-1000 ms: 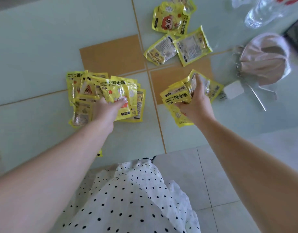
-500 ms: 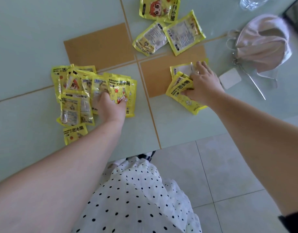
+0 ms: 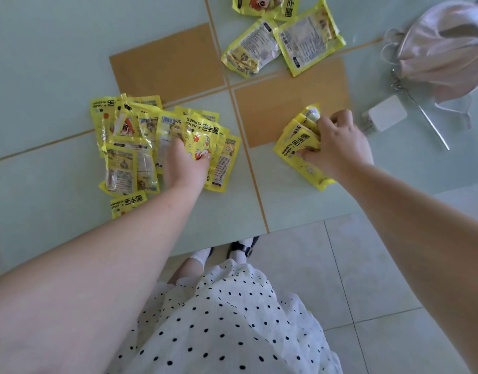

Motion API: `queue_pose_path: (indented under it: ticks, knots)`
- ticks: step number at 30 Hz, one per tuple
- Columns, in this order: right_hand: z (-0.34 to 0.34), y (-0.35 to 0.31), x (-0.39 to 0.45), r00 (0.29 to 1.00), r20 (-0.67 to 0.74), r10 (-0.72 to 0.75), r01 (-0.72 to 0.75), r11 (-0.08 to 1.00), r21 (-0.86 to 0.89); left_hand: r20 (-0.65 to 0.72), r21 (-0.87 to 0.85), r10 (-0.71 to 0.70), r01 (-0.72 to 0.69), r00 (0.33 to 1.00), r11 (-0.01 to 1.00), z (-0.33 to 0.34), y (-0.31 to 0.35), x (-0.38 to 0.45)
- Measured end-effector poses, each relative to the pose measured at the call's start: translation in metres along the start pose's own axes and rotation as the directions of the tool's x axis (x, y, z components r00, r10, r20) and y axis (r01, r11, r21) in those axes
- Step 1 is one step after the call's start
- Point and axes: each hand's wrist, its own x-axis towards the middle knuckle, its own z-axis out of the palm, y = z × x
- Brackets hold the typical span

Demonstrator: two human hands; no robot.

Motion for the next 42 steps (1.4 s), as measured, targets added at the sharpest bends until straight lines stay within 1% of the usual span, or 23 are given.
queue_pose_path:
  ticks: [2,3,4,5,6,7,8,9,11,12,15,16,19,23,27,30,33,37,40,42]
  knots:
    - [0.003,-0.004,-0.01,0.996,0.035,0.087,-0.092,0.986,0.139,0.022,0.011,0.01,-0.01,1.0,1.0,-0.002,0.0,-0.002]
    - [0.006,-0.006,-0.016,0.987,0.055,0.15,-0.159,0.952,0.261,0.035,0.011,0.011,-0.012,0.999,1.0,-0.003,0.0,-0.003]
    - [0.008,-0.008,-0.022,0.973,0.088,0.213,-0.23,0.873,0.429,0.05,0.009,0.009,-0.009,0.999,1.0,-0.005,0.001,-0.006]
    - [0.014,-0.011,-0.03,0.956,0.139,0.26,-0.29,0.75,0.595,0.063,-0.002,0.004,-0.004,0.998,1.0,-0.009,0.003,-0.009]
    - [0.019,-0.017,-0.039,0.942,0.189,0.279,-0.324,0.598,0.733,0.075,-0.021,0.0,0.001,0.997,1.0,-0.013,0.005,-0.011]
    - [0.024,-0.019,-0.047,0.93,0.231,0.288,-0.344,0.454,0.822,0.098,-0.064,-0.008,0.014,0.995,0.998,-0.014,0.006,-0.015]
    - [0.03,-0.018,-0.069,0.913,0.255,0.318,-0.343,0.262,0.902,0.161,-0.08,0.034,-0.021,0.986,0.997,-0.016,0.009,-0.025]
    - [0.036,-0.019,-0.086,0.902,0.26,0.345,-0.316,0.116,0.942,0.212,-0.106,0.057,-0.035,0.976,0.994,-0.017,0.01,-0.032]
    - [0.049,-0.024,-0.108,0.881,0.253,0.4,-0.263,-0.032,0.964,0.279,-0.179,0.053,-0.002,0.959,0.984,-0.018,0.007,-0.039]
    - [0.052,-0.028,-0.11,0.873,0.265,0.41,-0.259,-0.071,0.963,0.296,-0.216,0.031,0.035,0.955,0.976,-0.017,0.005,-0.039]
    - [0.055,-0.037,-0.118,0.86,0.295,0.416,-0.261,-0.139,0.955,0.348,-0.279,0.009,0.094,0.937,0.956,-0.017,0.0,-0.048]
    - [0.058,-0.037,-0.128,0.847,0.299,0.44,-0.245,-0.176,0.953,0.386,-0.284,0.034,0.084,0.922,0.955,-0.018,0.0,-0.056]
    - [0.073,-0.044,-0.174,0.765,0.299,0.57,-0.131,-0.317,0.939,0.518,-0.236,0.123,0.004,0.847,0.972,-0.022,0.0,-0.081]
    - [0.09,-0.056,-0.242,0.637,0.337,0.693,-0.002,-0.436,0.9,0.671,-0.17,0.187,-0.097,0.718,0.981,-0.033,0.002,-0.112]
    - [0.105,-0.07,-0.322,0.488,0.427,0.761,0.084,-0.528,0.845,0.814,-0.082,0.208,-0.247,0.543,0.966,-0.042,0.002,-0.16]
    - [0.123,-0.085,-0.383,0.348,0.489,0.8,0.139,-0.56,0.817,0.886,-0.033,0.203,-0.379,0.418,0.925,-0.041,-0.006,-0.203]
    - [0.145,-0.103,-0.44,0.211,0.547,0.81,0.267,-0.586,0.765,0.937,-0.004,0.175,-0.494,0.301,0.869,-0.034,-0.019,-0.251]
    - [0.186,-0.128,-0.508,0.073,0.636,0.768,0.445,-0.596,0.669,0.976,-0.004,0.139,-0.626,0.167,0.78,-0.02,-0.051,-0.317]
    - [0.222,-0.148,-0.558,0.012,0.697,0.717,0.571,-0.577,0.583,0.991,-0.011,0.101,-0.692,0.09,0.722,-0.011,-0.088,-0.372]
    - [0.248,-0.161,-0.593,-0.034,0.726,0.687,0.642,-0.542,0.542,0.997,-0.007,0.065,-0.74,0.05,0.672,-0.004,-0.12,-0.408]
